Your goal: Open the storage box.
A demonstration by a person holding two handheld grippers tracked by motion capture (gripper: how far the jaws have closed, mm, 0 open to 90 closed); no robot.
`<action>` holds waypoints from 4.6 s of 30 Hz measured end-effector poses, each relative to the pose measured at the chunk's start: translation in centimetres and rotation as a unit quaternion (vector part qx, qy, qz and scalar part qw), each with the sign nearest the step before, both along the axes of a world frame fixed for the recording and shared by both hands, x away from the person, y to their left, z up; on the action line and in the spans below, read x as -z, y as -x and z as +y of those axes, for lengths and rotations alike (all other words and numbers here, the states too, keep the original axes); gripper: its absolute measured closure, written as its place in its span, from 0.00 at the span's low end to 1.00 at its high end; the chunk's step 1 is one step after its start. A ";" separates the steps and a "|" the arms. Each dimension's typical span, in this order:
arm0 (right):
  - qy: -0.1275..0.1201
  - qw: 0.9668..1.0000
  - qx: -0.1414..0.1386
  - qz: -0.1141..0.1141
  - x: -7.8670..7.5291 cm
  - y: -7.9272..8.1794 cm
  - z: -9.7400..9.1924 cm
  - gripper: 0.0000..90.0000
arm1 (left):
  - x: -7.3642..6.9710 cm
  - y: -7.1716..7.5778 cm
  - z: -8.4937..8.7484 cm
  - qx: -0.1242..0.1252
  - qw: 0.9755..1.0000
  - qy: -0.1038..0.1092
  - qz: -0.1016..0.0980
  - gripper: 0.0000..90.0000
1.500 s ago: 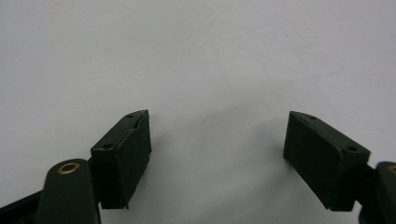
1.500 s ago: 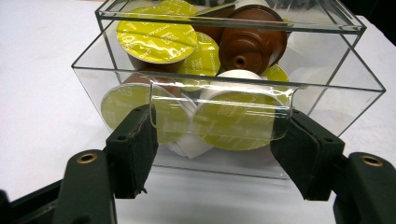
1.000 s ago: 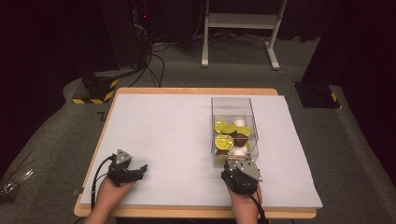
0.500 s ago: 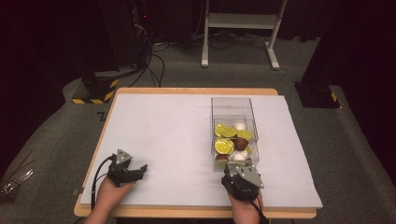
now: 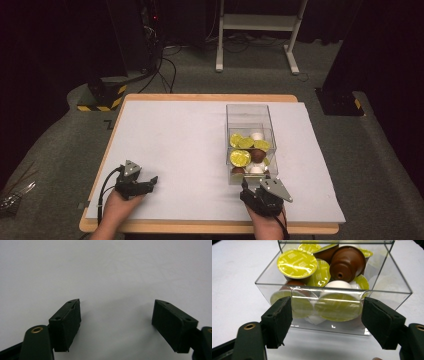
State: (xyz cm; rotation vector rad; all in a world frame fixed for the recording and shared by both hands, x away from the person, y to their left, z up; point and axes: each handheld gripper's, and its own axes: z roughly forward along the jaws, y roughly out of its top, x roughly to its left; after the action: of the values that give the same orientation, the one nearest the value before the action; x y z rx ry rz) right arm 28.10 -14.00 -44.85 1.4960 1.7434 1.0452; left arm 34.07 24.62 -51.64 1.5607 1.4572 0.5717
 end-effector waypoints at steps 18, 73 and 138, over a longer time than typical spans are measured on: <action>-0.024 0.999 -0.011 -0.033 -2.9 -0.5 -2.6 0.40 | 0.0 0.0 0.0 0.000 1.000 0.000 0.000 0.26; -0.004 1.000 -0.013 0.006 -0.2 -6.1 -6.8 0.85 | 0.0 0.0 0.0 0.000 1.000 0.002 -0.001 0.26; -0.002 1.000 -0.001 0.006 0.1 -1.5 -6.5 0.93 | 0.0 0.0 -0.1 -0.005 1.000 0.009 -0.002 0.26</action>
State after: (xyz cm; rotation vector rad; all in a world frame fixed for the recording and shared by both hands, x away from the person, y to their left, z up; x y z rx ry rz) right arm 29.64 -20.52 -44.97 1.5061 1.7527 1.0422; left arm 34.06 24.50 -51.67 1.5372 1.4640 0.5662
